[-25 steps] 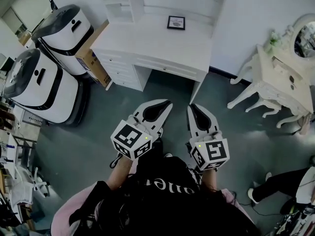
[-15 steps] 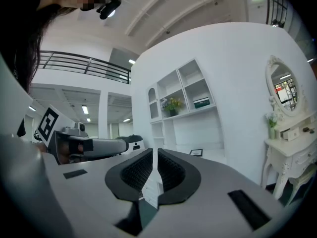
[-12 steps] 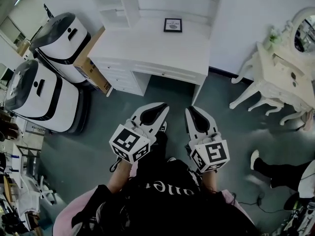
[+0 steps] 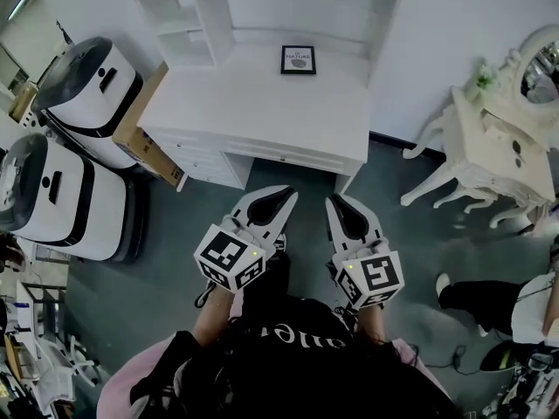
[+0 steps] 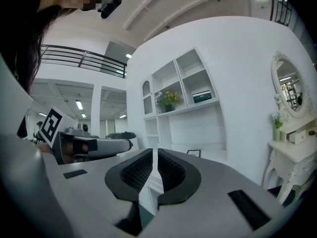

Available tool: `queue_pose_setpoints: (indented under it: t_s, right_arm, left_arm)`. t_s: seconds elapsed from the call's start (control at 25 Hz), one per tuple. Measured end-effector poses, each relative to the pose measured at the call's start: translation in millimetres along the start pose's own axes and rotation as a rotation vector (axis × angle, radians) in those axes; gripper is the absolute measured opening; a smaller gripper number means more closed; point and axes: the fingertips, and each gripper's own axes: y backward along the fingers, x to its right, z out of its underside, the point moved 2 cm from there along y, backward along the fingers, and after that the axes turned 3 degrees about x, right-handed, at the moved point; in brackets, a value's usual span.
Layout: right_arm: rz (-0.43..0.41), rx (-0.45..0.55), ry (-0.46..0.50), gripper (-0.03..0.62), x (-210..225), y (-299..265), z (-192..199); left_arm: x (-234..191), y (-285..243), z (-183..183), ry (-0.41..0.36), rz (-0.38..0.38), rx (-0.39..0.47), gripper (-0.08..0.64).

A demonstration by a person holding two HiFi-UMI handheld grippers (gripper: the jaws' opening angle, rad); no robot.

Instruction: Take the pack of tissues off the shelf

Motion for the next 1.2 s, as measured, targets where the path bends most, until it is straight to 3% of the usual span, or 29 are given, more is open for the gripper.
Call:
queue_pose_setpoints:
  t_s: [0.68, 1.2]
  right_arm:
    - [0.089, -0.028, 0.035, 0.064, 59.4, -186.3, -31.5]
    - [0.173, -0.038, 0.064, 0.064, 104.1, -245.4, -41.7]
  left_arm:
    - [-169.4, -105.7, -44.0, 0.005, 0.128, 0.034, 0.025]
    - [-227.6, -153.8, -45.3, 0.01, 0.188, 0.022, 0.025]
